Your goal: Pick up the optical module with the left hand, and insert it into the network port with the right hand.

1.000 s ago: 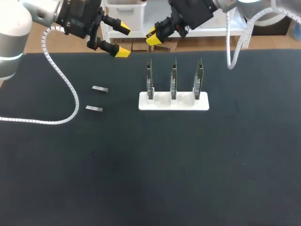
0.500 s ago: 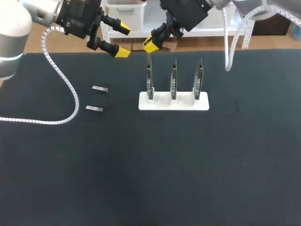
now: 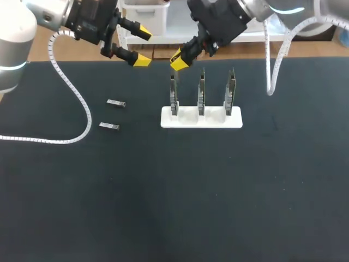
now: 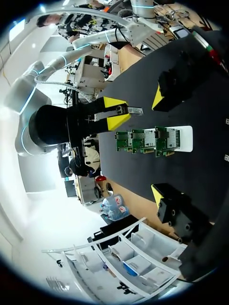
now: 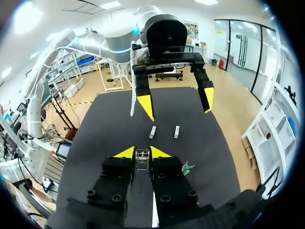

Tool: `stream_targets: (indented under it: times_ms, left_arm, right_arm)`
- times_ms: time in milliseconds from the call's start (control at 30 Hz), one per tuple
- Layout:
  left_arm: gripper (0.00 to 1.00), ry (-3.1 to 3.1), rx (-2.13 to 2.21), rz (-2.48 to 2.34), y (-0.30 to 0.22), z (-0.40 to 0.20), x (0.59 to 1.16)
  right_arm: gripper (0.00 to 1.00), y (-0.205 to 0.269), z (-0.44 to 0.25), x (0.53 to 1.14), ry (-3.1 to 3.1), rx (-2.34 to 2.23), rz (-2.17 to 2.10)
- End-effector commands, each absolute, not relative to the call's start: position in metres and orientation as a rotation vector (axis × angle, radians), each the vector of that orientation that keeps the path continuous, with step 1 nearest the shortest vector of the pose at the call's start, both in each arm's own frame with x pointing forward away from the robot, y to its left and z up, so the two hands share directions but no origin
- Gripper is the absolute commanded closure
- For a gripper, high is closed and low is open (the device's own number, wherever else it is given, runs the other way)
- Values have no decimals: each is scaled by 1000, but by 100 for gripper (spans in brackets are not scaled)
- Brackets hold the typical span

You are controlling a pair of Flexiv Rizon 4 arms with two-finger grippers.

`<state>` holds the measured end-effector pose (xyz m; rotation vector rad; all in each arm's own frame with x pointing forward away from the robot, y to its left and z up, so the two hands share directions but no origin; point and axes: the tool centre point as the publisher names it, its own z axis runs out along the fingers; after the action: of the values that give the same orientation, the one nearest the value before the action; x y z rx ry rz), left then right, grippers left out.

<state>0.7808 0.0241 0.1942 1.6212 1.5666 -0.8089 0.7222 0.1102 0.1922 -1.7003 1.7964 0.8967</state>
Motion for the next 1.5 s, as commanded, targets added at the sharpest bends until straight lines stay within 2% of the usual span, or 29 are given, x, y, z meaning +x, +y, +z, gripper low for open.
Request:
stream_targets:
  times_ms: [33, 633, 1500]
  left_arm:
    - [0, 1572, 1623, -807, 24, 195, 781]
    - [0, 1572, 1623, -807, 24, 195, 781]
    - [0, 1572, 1623, -807, 24, 195, 781]
  right_arm:
    - [100, 106, 188, 721, 1781, -1699, 904]
    - [100, 110, 193, 744, 1699, -1815, 948]
    - [100, 118, 188, 734, 1723, -1802, 962]
